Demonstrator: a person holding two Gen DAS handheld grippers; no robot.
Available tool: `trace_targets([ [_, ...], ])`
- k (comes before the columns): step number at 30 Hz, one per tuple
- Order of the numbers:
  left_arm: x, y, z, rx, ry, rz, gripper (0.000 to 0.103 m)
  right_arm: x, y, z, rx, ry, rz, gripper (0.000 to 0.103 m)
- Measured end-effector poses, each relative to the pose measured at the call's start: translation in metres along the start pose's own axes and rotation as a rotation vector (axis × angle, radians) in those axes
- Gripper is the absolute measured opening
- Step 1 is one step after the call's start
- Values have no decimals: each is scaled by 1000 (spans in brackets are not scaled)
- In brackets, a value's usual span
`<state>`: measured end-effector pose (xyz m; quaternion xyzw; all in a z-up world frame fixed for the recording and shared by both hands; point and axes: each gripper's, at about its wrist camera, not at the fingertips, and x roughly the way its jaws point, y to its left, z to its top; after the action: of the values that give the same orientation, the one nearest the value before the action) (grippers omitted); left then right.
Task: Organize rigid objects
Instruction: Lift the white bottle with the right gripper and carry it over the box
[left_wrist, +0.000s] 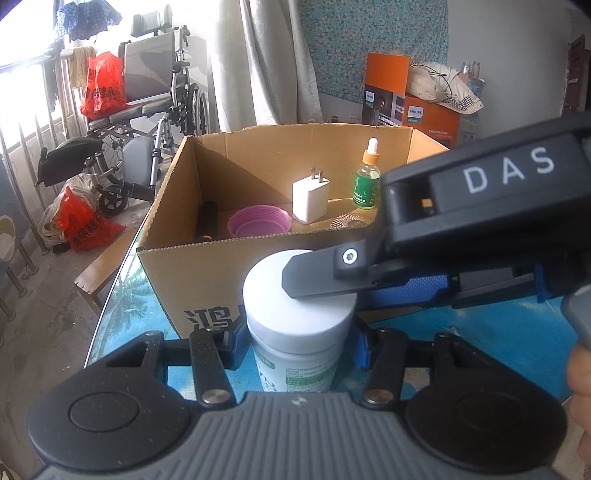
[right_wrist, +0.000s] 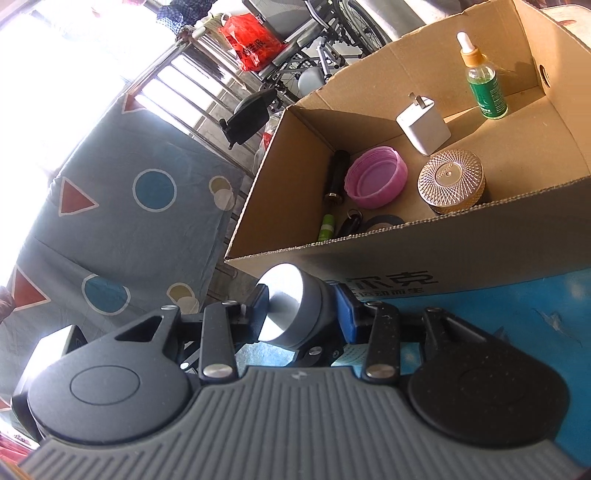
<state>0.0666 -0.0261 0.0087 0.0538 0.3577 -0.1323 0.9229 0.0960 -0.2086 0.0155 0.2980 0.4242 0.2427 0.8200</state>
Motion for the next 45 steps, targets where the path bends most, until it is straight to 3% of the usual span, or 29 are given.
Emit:
trace_targets([
  [12, -9, -4, 1, 23, -11, 9, 54, -9, -3, -3, 9, -5, 7, 40],
  [19, -59, -2, 13, 36, -99, 73, 54, -34, 32, -2, -76, -37, 104, 40],
  [26, -83, -19, 62, 88, -212, 94, 54, -76, 62, 30, -172, -143, 177, 41],
  [29, -77, -31, 85, 114, -237, 65, 54, -94, 63, 50, -192, -184, 159, 42],
  [33, -49, -47, 119, 106, -218, -53, 54, -114, 50, 79, -198, -231, 93, 43],
  [40, 31, -76, 144, 88, -72, -234, 54, -118, -16, 123, -97, -212, -46, 44],
  [45, 77, -87, 141, 87, 27, -271, 54, -101, -65, 134, -16, -156, -96, 45],
])
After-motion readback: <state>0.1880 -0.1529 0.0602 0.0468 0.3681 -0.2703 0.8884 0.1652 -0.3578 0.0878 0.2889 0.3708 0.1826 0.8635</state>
